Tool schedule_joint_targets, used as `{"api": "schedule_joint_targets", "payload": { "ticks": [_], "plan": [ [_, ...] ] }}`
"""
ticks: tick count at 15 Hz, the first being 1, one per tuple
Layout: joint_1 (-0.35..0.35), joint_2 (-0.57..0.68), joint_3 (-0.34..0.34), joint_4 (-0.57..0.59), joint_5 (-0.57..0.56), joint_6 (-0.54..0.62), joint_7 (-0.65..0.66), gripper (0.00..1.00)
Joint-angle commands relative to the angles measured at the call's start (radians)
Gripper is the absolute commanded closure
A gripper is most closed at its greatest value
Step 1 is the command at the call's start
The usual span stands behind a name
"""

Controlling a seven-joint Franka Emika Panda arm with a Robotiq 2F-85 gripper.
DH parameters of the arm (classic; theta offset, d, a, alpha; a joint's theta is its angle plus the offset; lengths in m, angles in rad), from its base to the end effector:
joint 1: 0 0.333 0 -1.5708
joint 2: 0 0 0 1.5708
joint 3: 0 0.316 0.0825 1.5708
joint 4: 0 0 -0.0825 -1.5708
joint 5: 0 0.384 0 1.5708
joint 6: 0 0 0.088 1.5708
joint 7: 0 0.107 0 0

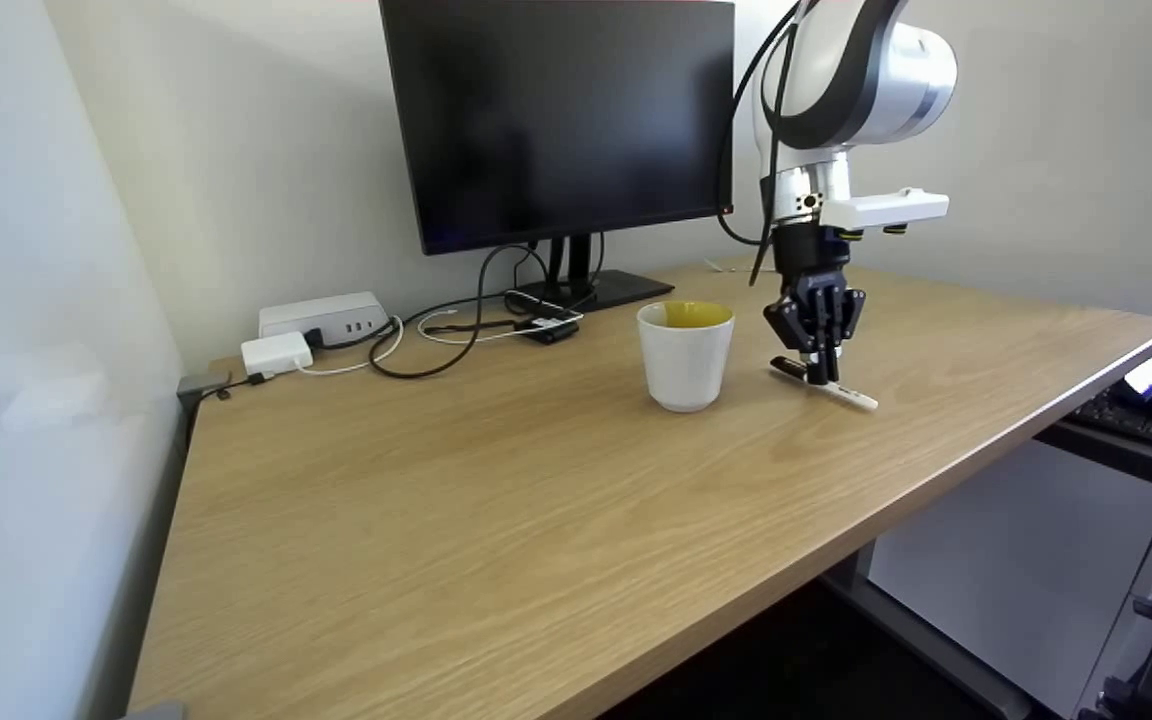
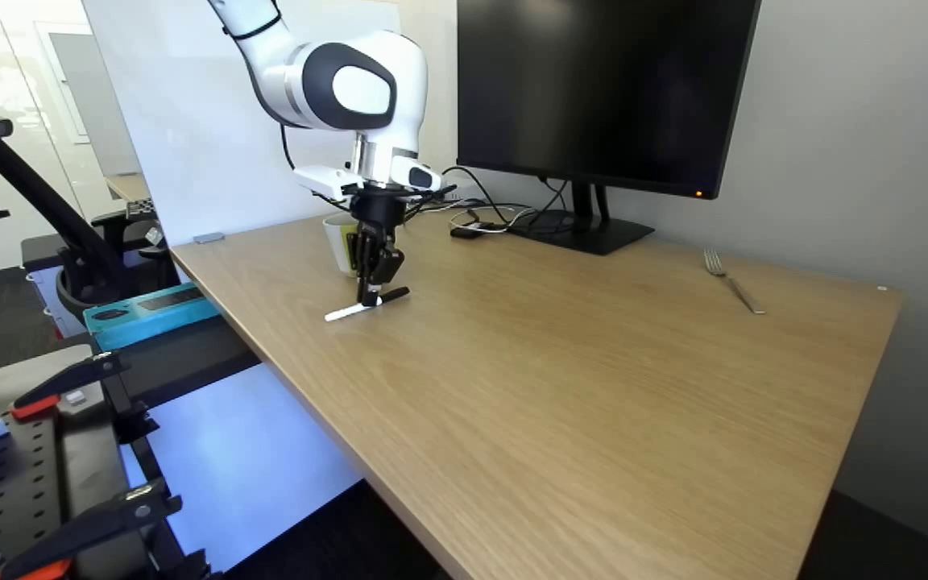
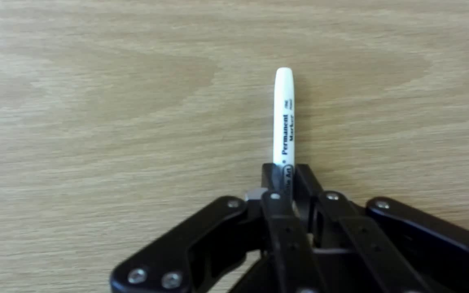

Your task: Move the marker to the right

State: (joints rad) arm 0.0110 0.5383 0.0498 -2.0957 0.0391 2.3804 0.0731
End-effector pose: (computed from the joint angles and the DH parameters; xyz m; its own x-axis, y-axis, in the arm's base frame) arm 0.5490 0.0348 0.1413 0.9663 -0.0429 -0.2539 -0.0512 -0.9984 -0.0261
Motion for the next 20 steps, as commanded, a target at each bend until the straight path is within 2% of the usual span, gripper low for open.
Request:
{"api": "schedule_joint_targets", "payload": {
  "ticks": [1, 4, 12, 16, 20],
  "plan": [
    [-0.011, -0.026, 0.000, -0.011, 0.026, 0.005, -0.033, 0.97],
    [-0.018, -0.075, -0.017, -0.019, 0.019, 0.007, -0.025, 0.97],
    [-0.057, -0.236, -0.144, -0.029, -0.060, -0.011, 0.015, 0.97],
    [-0.081, -0.249, -0.188, -0.026, -0.089, -0.025, 0.024, 0.97],
    [-0.130, -0.227, -0.227, 0.008, -0.072, -0.044, 0.020, 0.97]
  ]
}}
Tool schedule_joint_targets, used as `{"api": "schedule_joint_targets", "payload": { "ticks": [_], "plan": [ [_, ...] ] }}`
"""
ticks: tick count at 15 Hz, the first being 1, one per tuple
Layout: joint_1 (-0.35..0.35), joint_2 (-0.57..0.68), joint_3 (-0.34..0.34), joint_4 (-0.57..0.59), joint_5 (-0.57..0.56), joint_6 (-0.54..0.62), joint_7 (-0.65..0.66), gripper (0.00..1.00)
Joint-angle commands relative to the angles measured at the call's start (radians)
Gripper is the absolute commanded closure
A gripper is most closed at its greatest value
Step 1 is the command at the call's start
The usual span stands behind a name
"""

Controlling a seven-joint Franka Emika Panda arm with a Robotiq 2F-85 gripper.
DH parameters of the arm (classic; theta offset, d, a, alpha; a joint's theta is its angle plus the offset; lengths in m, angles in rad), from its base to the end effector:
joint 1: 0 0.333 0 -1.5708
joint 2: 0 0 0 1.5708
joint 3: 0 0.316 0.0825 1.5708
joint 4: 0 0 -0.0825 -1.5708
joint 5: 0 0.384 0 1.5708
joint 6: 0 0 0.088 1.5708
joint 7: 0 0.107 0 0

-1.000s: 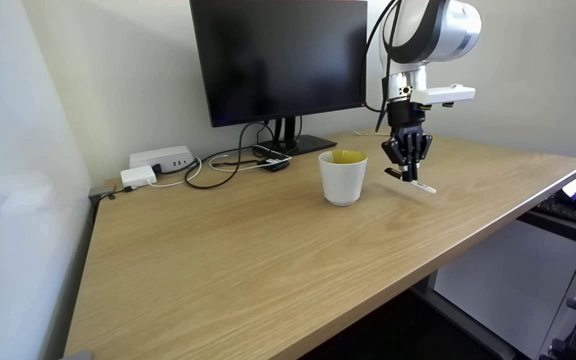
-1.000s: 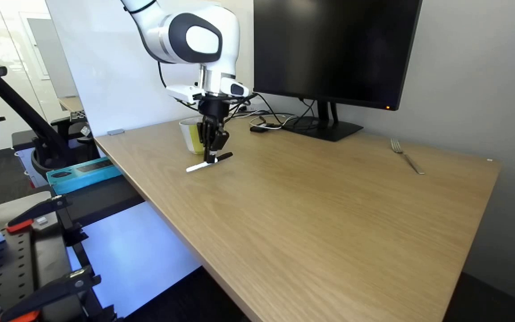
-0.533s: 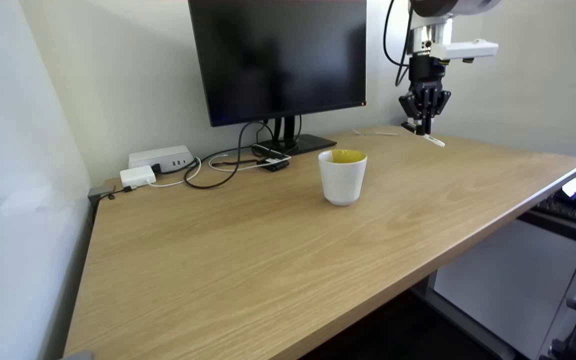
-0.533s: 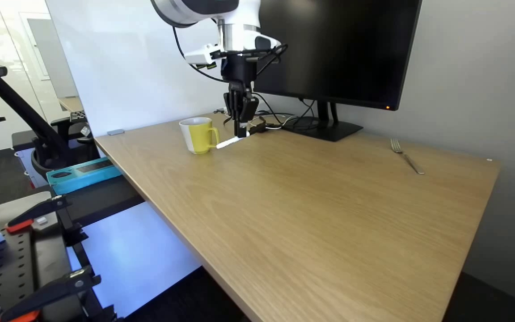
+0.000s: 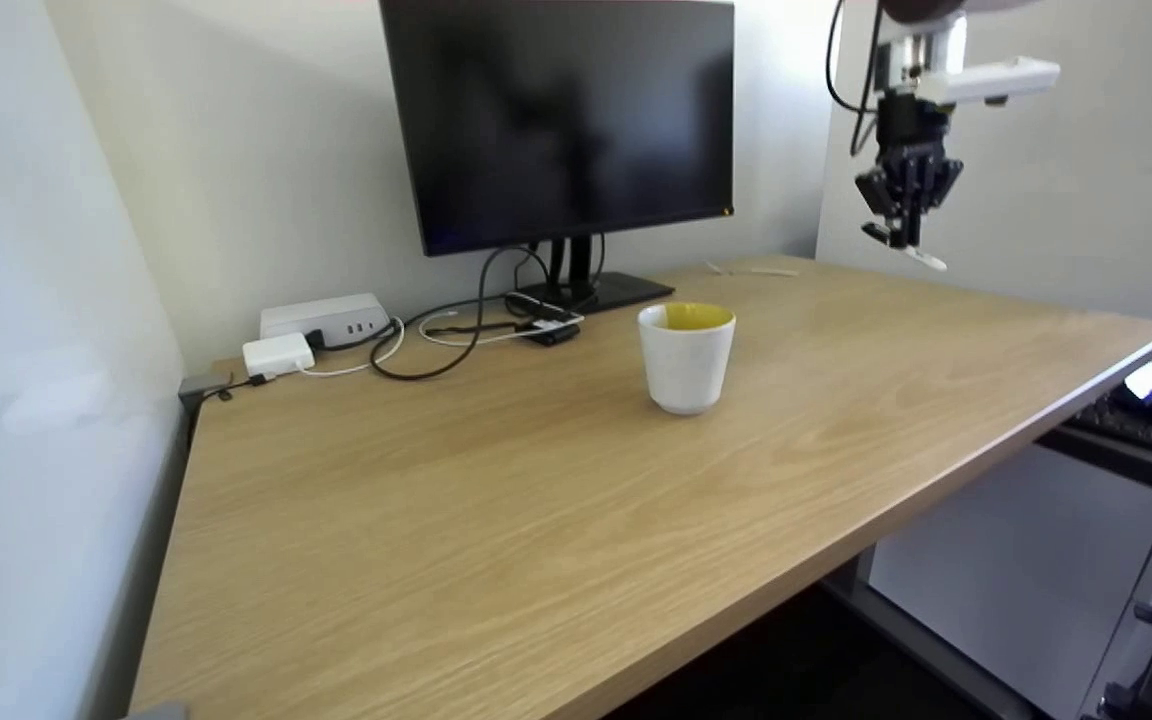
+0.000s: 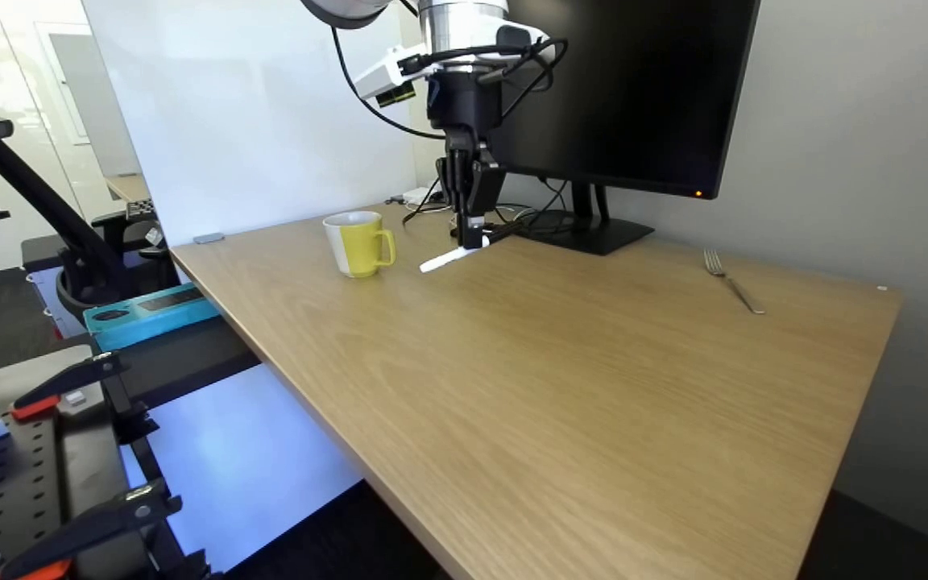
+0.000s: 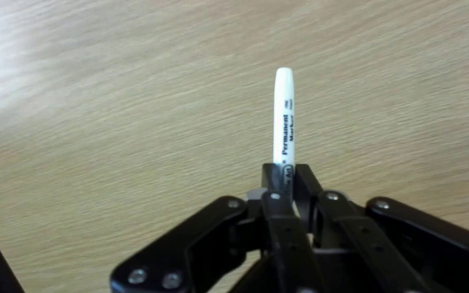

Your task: Move the marker to the right

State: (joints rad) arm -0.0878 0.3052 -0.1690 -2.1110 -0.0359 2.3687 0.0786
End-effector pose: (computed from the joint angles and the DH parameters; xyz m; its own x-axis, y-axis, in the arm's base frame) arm 0.5546 -0.1449 0.2684 0.9534 -0.2992 -0.0390 -0.2956 -0.9521 0.0777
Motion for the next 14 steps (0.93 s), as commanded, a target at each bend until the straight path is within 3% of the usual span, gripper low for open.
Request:
{"api": "schedule_joint_targets", "payload": {
  "ticks": [1, 7, 14],
  "plan": [
    [-0.043, 0.010, -0.017, 0.035, 0.008, -0.043, 0.013, 0.97],
    [-0.110, 0.122, -0.018, 0.198, 0.083, -0.137, 0.003, 0.97],
    [-0.120, 0.289, -0.001, 0.359, 0.125, -0.189, 0.008, 0.97]
  ]
}}
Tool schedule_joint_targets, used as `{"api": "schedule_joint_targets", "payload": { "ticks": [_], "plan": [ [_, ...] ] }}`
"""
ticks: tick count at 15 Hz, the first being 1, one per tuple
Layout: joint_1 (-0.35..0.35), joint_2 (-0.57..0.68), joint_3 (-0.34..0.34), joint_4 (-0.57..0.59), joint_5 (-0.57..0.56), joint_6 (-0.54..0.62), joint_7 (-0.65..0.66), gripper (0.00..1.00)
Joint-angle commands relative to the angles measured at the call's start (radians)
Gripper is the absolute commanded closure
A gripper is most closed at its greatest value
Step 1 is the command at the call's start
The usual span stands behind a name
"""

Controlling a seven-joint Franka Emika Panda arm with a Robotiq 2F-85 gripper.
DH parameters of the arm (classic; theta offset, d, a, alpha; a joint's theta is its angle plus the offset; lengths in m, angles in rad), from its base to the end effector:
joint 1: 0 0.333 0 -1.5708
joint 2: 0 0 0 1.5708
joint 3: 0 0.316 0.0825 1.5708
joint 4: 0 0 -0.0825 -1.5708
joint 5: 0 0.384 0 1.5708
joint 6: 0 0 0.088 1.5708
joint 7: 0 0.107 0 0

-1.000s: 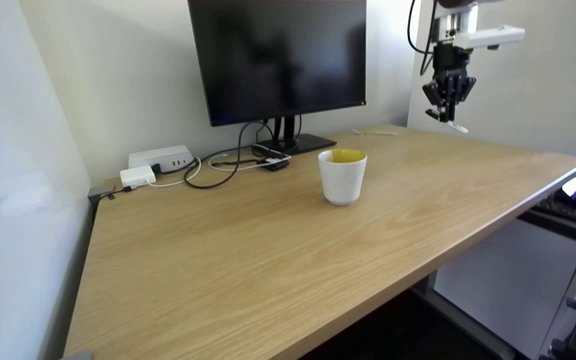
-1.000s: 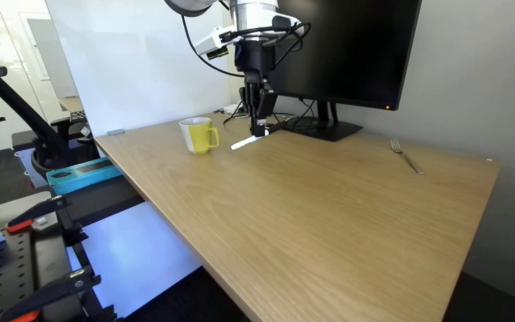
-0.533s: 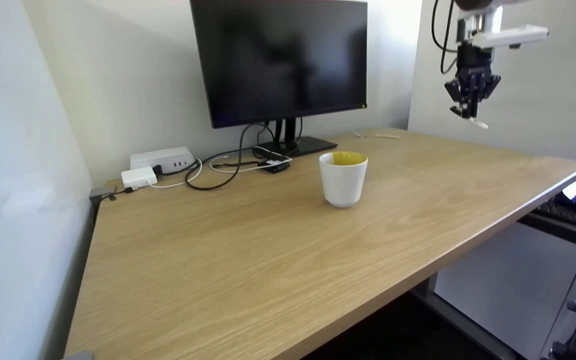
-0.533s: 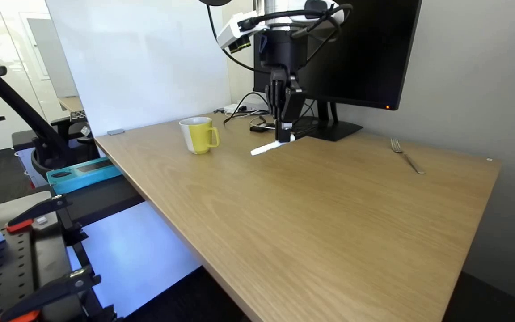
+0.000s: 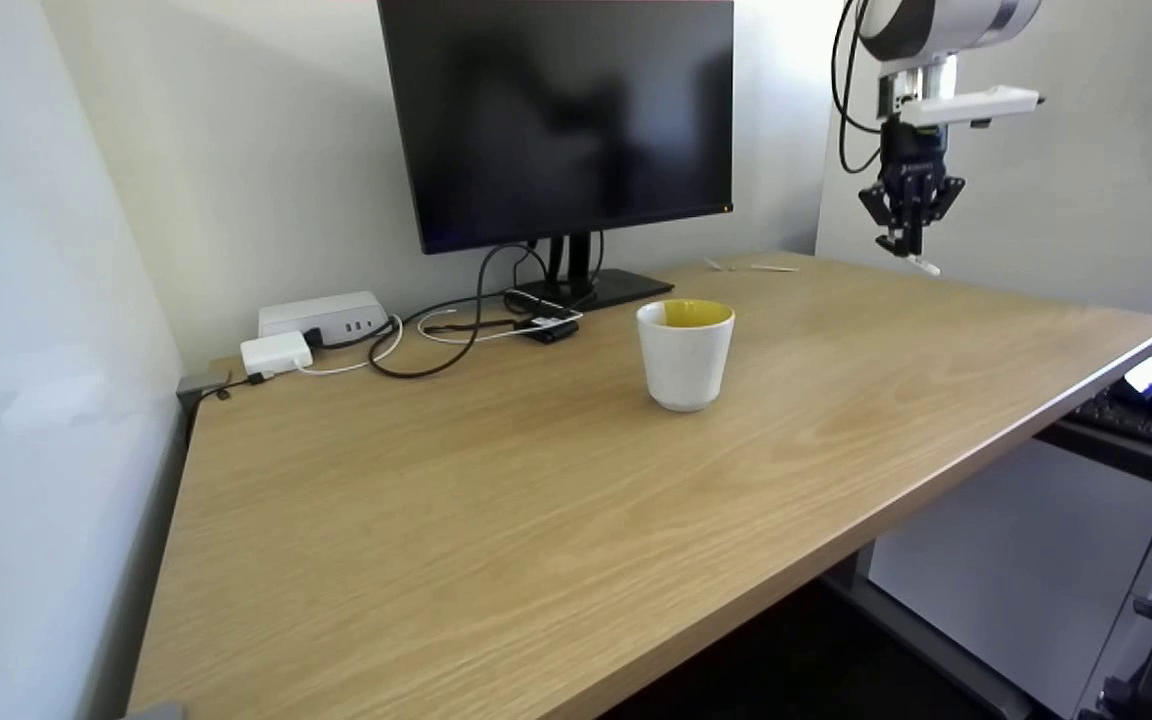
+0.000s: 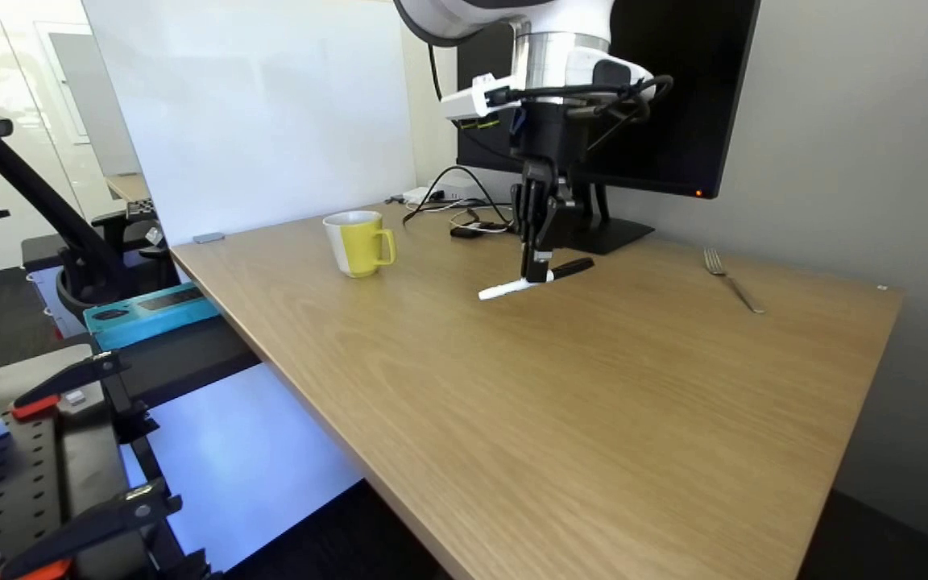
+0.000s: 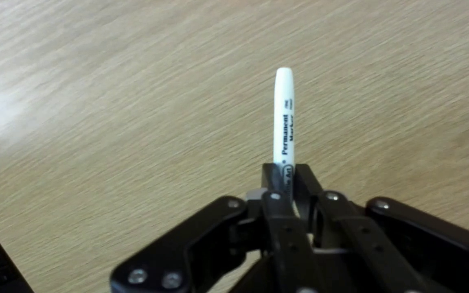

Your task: Move the marker to the right

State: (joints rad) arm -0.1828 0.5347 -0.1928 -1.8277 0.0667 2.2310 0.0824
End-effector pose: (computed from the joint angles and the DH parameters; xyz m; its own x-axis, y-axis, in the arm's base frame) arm 0.5938 -0.2242 0.2355 0.8787 -0.4633 -0.1148 -0.4594 -0.8862 0.0601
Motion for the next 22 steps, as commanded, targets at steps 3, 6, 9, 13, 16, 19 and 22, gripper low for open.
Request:
{"api": "schedule_joint_targets", "payload": {
  "ticks": [3, 6, 9, 13, 16, 19, 22],
  "plan": [
    [-0.028, 0.121, 0.031, 0.110, 0.033, -0.051, 0.001, 0.97],
    [-0.031, 0.167, 0.037, 0.133, 0.042, -0.051, 0.000, 0.97],
    [-0.039, 0.193, 0.040, 0.149, 0.049, -0.046, -0.003, 0.97],
    [-0.053, 0.210, 0.046, 0.167, 0.061, -0.043, -0.007, 0.97],
    [-0.060, 0.222, 0.052, 0.174, 0.072, -0.041, -0.008, 0.97],
    [-0.062, 0.235, 0.054, 0.178, 0.080, -0.042, -0.006, 0.62],
    [-0.058, 0.232, 0.052, 0.171, 0.077, -0.040, -0.006, 0.48]
  ]
}}
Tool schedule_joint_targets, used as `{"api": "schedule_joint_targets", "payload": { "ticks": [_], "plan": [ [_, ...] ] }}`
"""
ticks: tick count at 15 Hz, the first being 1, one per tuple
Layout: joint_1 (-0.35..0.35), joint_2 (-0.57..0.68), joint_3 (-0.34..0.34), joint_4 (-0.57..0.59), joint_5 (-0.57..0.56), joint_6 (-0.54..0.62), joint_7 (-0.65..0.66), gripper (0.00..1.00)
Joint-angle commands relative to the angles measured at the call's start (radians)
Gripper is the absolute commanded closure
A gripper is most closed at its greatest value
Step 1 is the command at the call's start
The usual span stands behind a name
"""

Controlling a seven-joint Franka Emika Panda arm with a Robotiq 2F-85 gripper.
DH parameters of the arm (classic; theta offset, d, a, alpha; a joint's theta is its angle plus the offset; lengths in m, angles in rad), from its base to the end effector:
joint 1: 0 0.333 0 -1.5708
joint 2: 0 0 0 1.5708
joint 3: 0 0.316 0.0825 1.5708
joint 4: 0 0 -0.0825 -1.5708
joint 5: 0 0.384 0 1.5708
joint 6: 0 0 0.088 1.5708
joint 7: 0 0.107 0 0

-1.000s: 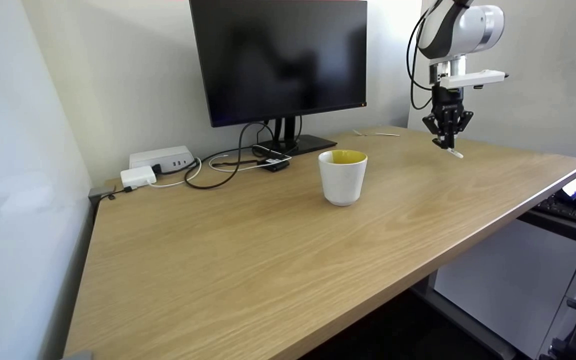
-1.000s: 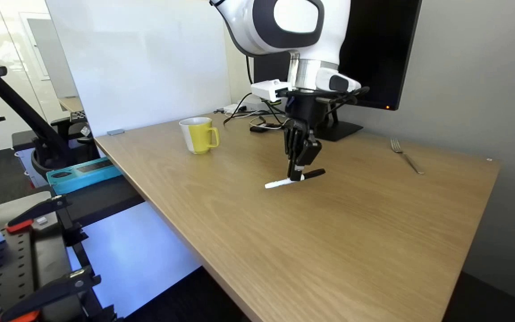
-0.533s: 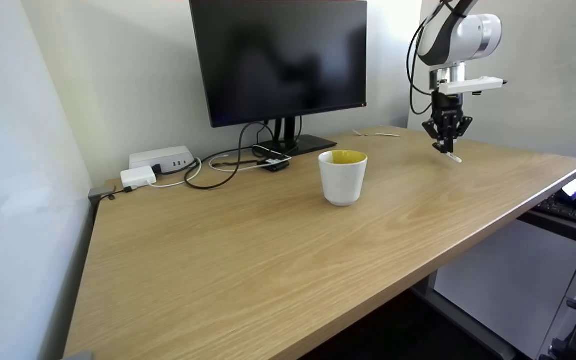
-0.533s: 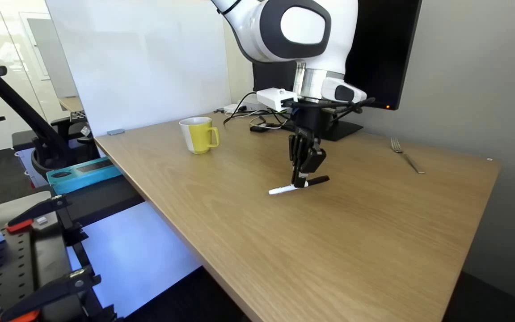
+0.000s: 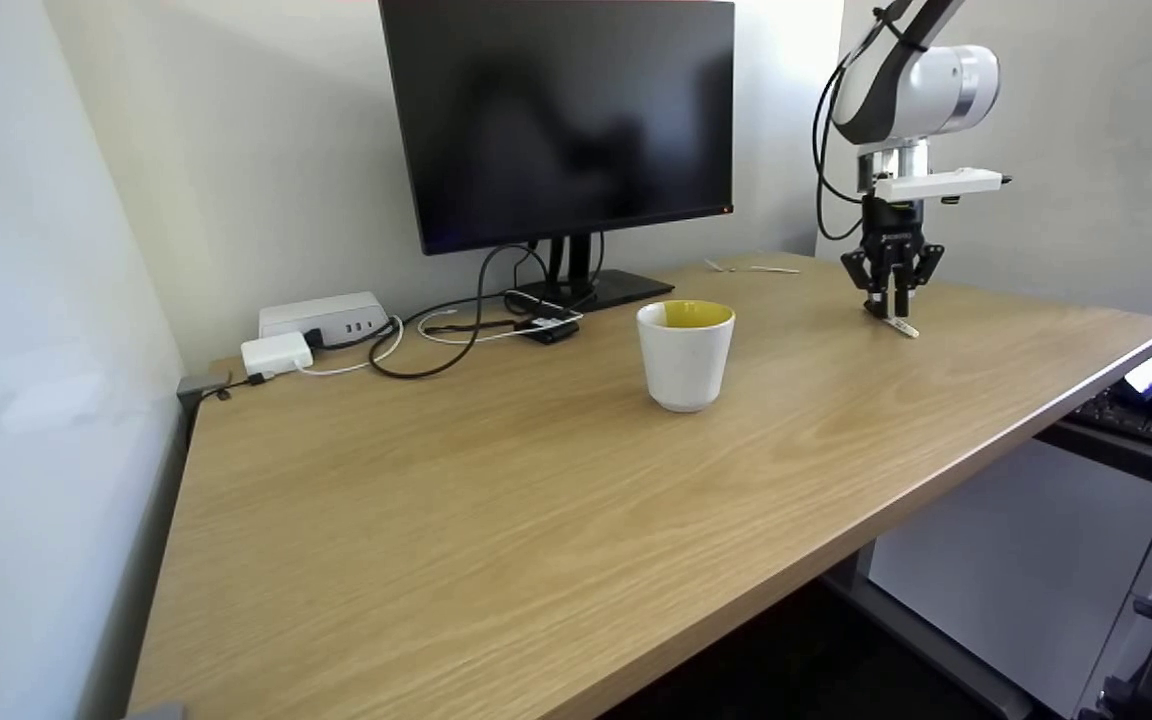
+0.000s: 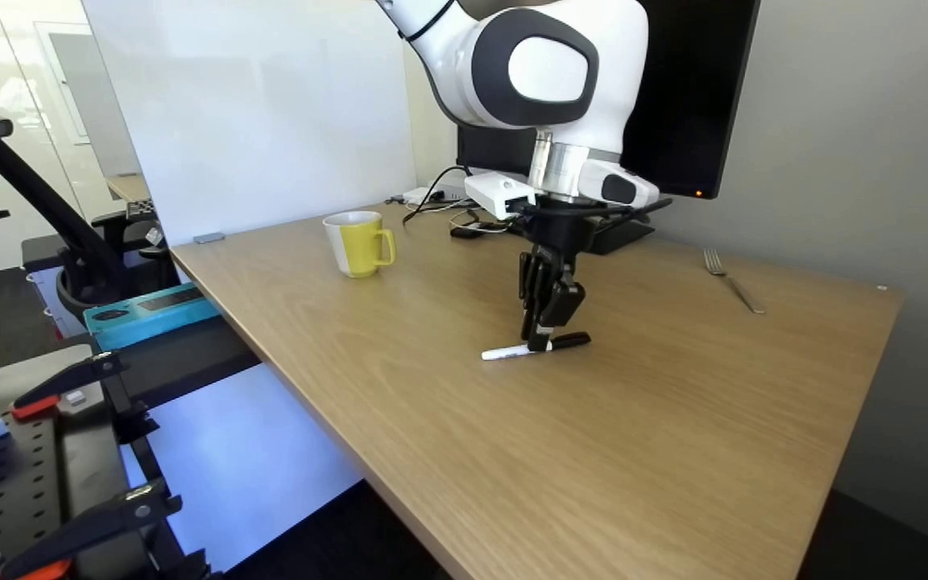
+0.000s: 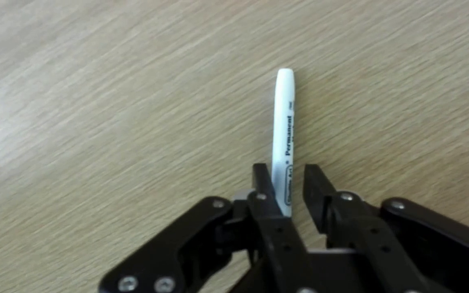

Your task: Move the marker to the right

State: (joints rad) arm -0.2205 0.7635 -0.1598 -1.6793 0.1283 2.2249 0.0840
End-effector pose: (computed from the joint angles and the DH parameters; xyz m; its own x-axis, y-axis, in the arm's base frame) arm 0.6104 -0.2312 0.1449 0.8476 -0.4913 -0.2004 -0.4932 -0.8688 0.0436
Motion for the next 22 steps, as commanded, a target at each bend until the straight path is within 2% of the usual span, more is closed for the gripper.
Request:
{"api": "schedule_joint_targets", "payload": {
  "ticks": [1, 4, 7, 14, 18, 19, 20, 22],
  "plan": [
    [-0.018, -0.005, 0.017, 0.016, 0.012, -0.034, -0.007, 0.42],
    [-0.007, -0.061, 0.012, -0.018, -0.003, -0.038, -0.017, 0.19],
    [0.022, -0.195, 0.004, -0.089, -0.038, -0.065, -0.028, 0.02],
    [0.131, -0.613, 0.046, -0.309, -0.193, -0.251, -0.094, 0.00],
    [0.172, -0.807, 0.087, -0.471, -0.203, -0.272, -0.090, 0.00],
    [0.178, -0.843, 0.094, -0.507, -0.192, -0.272, -0.080, 0.00],
    [0.176, -0.779, 0.092, -0.434, -0.197, -0.295, -0.059, 0.00],
    [0.179, -0.809, 0.097, -0.458, -0.197, -0.294, -0.057, 0.00]
  ]
}}
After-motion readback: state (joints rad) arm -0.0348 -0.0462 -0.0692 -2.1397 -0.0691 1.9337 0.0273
